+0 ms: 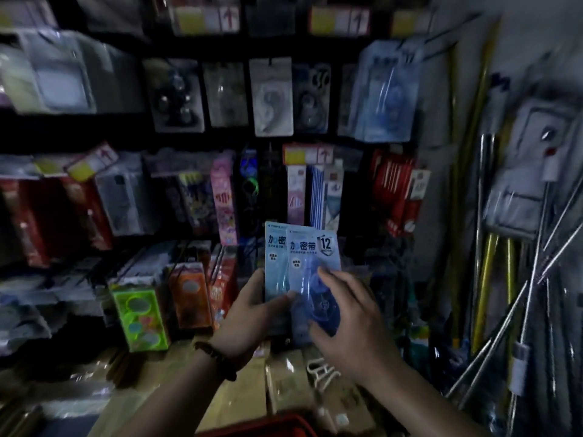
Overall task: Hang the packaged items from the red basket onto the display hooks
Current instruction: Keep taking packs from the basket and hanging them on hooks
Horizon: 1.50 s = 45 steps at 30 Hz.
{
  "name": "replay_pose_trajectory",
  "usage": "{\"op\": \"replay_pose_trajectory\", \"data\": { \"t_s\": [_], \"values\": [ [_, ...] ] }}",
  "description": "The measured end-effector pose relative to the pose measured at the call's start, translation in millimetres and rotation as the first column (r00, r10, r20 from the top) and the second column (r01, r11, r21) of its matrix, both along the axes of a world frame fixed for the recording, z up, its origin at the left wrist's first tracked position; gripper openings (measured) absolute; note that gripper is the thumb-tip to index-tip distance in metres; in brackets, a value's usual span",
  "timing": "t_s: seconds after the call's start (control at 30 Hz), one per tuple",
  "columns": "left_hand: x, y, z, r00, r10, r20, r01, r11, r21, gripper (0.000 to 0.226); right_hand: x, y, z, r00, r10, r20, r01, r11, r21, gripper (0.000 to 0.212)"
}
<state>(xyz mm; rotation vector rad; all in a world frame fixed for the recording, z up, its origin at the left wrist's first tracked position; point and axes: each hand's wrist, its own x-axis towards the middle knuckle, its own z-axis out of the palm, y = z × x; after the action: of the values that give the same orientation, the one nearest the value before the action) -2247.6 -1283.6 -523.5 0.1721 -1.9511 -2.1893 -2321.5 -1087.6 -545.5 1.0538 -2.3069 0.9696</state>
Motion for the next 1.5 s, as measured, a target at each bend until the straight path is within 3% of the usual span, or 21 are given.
{"op": "replay_pose_trajectory", "data": {
  "t_s": [0.33, 0.47, 0.63, 0.83, 1.1, 1.5],
  "values": [
    [-61, 7, 117, 0.990, 0.058, -0.127, -0.065, 0.997, -0.051, 0.041, -77, 22, 124, 0.960, -0.090, -0.267, 0.074, 0.995, -0.070, 0.082],
    [-89, 3, 159, 0.985, 0.072, -0.156, -0.098, 0.981, -0.165, 0.041, -116, 32, 167, 0.949, -0.153, -0.276, 0.131, 0.987, -0.098, 0.081],
    [-117, 7, 201, 0.962, 0.141, -0.234, -0.184, 0.967, -0.175, 0.033, -163, 32, 205, 0.913, -0.268, -0.308, 0.247, 0.963, -0.106, 0.078],
    [-136, 17, 225, 0.953, 0.145, -0.266, -0.205, 0.955, -0.214, 0.031, -201, 30, 228, 0.871, -0.337, -0.357, 0.289, 0.940, -0.184, 0.082],
    [-155, 30, 233, 0.959, 0.120, -0.255, -0.194, 0.938, -0.288, 0.032, -231, 28, 245, 0.837, -0.374, -0.400, 0.357, 0.927, -0.118, 0.084],
    [-158, 29, 243, 0.970, 0.079, -0.230, -0.158, 0.924, -0.348, 0.035, -242, 20, 239, 0.817, -0.367, -0.445, 0.311, 0.930, -0.195, 0.086]
  ]
}}
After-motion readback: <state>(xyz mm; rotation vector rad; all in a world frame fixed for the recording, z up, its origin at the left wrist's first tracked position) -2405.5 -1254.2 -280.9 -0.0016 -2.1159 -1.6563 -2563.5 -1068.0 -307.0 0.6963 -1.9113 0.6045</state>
